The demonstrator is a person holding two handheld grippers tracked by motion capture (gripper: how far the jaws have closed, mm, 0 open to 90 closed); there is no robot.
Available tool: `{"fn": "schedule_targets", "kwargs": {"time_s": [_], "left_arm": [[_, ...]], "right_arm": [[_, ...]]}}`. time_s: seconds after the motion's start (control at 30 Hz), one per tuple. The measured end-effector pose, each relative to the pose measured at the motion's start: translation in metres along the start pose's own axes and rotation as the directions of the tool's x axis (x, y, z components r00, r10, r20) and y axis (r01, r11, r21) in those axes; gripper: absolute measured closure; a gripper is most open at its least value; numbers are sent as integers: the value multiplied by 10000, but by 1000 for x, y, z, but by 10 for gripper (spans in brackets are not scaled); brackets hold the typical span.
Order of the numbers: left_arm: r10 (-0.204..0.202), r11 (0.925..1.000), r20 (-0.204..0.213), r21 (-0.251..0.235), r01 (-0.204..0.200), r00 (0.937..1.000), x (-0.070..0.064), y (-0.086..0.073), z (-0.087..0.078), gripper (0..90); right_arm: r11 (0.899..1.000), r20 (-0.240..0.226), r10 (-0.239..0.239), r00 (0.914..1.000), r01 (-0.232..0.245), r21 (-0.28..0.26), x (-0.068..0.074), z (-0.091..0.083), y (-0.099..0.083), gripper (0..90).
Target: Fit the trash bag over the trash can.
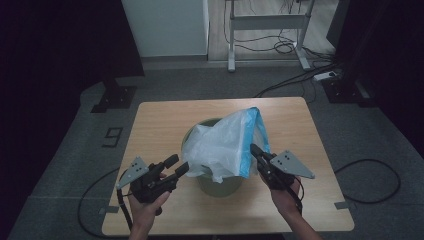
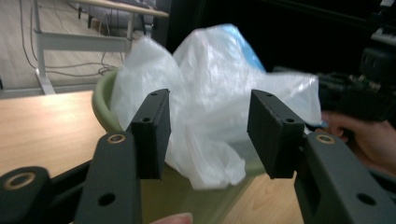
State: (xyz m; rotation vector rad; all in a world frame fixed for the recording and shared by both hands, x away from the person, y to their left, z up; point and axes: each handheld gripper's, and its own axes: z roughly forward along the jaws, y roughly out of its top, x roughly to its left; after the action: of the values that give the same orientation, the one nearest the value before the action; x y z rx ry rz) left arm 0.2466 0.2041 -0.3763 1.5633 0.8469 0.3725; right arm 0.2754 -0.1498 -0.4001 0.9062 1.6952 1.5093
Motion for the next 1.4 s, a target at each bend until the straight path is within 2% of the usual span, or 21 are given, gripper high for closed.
{"fn": "schedule_targets", "kwargs": {"time_s": [0.13, 0.27, 0.4, 0.5, 0.6, 0.73, 0.83, 1.03, 1.17, 1.27, 1.4], "left_arm": [[23, 10000, -223, 77, -21, 9997, 3, 13, 6, 461], [216, 9988, -362, 444, -200, 9991, 2, 30, 22, 438], [672, 9931, -446, 992, -625, 9967, -2, 48, 41, 440], [954, 9867, -474, 1363, -881, 9943, -5, 58, 54, 446], [970, 9833, -415, 1584, -893, 9944, -4, 61, 66, 448], [939, 9795, -384, 1823, -854, 9948, -5, 55, 76, 483], [969, 9781, -436, 1891, -871, 9943, -6, 50, 79, 611], [1245, 9833, -136, 1351, -1216, 9921, -9, 47, 75, 892], [1147, 9911, 85, 671, -1150, 9934, -11, 45, 63, 900], [744, 9971, 280, 165, -748, 9968, -8, 42, 52, 900], [409, 9991, 497, -104, -405, 9979, -4, 36, 41, 900]], "right_arm": [[10000, 38, -34, 10000, 34, 14, -1, 1, 0, 891], [9997, 39, -239, 9997, 239, -19, 1, 0, 2, 891], [9989, -12, -462, 9989, 462, -45, 2, 0, 4, 891], [9989, -28, -458, 9989, 458, -59, 2, 0, 5, 891], [9990, -58, -440, 9990, 439, -78, 2, 0, 4, 891], [9990, -97, -432, 9990, 431, -89, 3, 0, 4, 891], [9990, -123, -433, 9990, 431, -109, 4, -1, 3, 891], [9989, -215, -414, 9989, 409, -222, 6, -5, 3, 891], [9990, -355, -396, 9986, 388, -234, 8, -10, 0, 891], [9993, -483, -311, 9983, 302, -197, 10, -15, -3, 891], [9997, -732, -180, 9972, 169, -157, 13, -20, -7, 890]]}}
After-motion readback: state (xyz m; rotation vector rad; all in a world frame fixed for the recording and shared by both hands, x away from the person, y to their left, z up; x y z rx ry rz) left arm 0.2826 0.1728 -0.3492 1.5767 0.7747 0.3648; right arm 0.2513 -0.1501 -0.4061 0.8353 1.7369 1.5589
